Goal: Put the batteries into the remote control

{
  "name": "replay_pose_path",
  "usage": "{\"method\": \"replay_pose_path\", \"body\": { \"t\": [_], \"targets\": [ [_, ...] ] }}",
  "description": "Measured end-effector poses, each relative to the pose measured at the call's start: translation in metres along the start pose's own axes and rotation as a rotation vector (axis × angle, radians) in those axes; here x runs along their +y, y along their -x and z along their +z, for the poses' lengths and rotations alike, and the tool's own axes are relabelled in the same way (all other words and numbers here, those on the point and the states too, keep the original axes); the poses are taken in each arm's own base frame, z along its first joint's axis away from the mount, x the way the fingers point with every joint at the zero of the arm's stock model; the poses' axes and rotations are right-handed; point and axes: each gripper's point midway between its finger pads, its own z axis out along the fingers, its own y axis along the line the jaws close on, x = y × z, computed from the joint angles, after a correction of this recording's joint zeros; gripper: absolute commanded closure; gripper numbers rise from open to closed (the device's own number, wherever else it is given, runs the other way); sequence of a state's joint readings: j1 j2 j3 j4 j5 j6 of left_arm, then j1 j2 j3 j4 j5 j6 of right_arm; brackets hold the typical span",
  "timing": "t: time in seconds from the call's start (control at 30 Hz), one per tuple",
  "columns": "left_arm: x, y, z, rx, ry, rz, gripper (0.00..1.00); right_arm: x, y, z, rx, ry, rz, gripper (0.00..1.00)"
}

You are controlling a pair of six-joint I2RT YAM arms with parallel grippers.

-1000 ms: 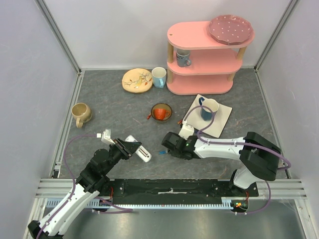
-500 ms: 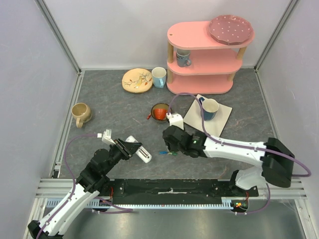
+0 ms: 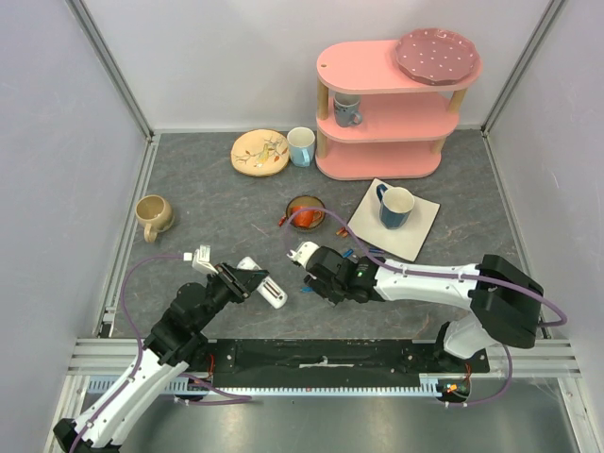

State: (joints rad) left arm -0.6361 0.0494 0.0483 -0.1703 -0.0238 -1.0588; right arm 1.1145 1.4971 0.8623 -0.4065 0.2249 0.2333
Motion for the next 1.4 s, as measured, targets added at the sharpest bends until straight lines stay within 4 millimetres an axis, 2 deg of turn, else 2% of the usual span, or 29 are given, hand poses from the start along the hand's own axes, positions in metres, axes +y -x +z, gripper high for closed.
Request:
{"method": "replay_pose_path", "body": {
  "t": [0.2,0.5,0.77,0.97,1.27,1.4],
  "targets": [
    [-0.005,0.003,-0.002,-0.014,-0.024,0.005,0.98,0.005,0.002,0.012,-0.001,0.036,-0.028,0.53],
    [-0.006,0.004,-0.002,-0.017,-0.029,0.005,0.98,-0.011,-0.009,0.024,0.02,0.048,0.025,0.57],
    [-0.006,0.004,-0.002,-0.017,-0.029,0.005,0.98,0.0,-0.018,0.025,0.035,0.117,0.015,0.6],
    [-0.006,0.004,-0.002,-0.017,-0.029,0.005,0.98,0.002,-0.017,0.026,0.032,0.127,0.016,0.56],
    [-0.006,0.004,-0.002,-0.017,-0.03,0.005,0.98,0.003,-0.017,0.026,0.032,0.135,0.017,0.71],
    [-0.006,0.004,-0.002,-0.017,-0.03,0.005,0.98,0.004,-0.018,0.026,0.03,0.139,0.02,0.71]
  ]
}}
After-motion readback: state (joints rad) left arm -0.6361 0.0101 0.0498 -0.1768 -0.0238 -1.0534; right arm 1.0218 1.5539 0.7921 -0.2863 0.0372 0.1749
